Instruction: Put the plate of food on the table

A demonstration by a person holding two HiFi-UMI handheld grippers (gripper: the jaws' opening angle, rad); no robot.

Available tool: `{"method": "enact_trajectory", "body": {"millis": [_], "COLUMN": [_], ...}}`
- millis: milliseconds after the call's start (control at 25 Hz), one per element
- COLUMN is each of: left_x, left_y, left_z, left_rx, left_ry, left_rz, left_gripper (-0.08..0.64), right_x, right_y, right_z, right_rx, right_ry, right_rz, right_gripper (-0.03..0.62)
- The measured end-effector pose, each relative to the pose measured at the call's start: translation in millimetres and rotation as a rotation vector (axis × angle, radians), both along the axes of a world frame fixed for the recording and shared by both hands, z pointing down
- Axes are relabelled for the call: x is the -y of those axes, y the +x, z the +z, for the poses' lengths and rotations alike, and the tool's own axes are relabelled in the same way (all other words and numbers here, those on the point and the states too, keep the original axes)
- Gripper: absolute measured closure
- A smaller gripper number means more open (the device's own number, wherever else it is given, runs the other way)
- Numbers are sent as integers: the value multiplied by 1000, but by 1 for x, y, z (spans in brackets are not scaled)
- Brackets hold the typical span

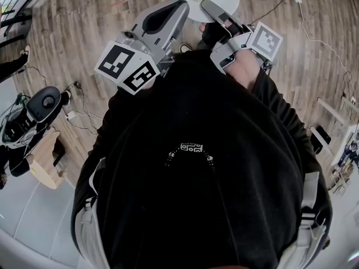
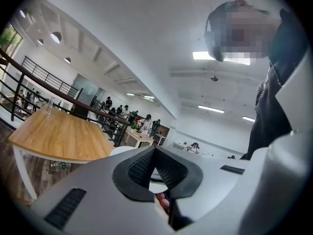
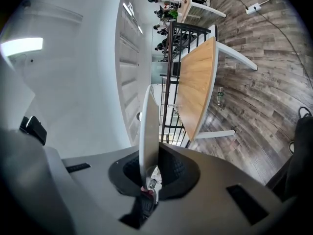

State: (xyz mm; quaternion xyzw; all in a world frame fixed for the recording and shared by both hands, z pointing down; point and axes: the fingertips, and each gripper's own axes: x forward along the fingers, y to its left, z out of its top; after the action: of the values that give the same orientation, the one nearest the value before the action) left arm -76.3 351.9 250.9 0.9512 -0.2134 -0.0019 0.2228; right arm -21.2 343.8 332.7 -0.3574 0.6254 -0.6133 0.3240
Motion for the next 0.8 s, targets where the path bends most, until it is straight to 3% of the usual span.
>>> {"method": "enact_trajectory", "body": {"millis": [400, 800], "left_x": [42, 104], "left_y": [11, 30], "left_z": [9, 13], "left_rx": [7, 1], "left_ry": [-20, -36], "left_rz": [-30, -84], "left_gripper": [555, 555], "right_x": [41, 107], "right_y": [14, 30], "right_z": [15, 21], "right_rx": [19, 28], "right_ry": [-37, -38], "right_rz": [-12, -89], "right_gripper": [566, 566]}}
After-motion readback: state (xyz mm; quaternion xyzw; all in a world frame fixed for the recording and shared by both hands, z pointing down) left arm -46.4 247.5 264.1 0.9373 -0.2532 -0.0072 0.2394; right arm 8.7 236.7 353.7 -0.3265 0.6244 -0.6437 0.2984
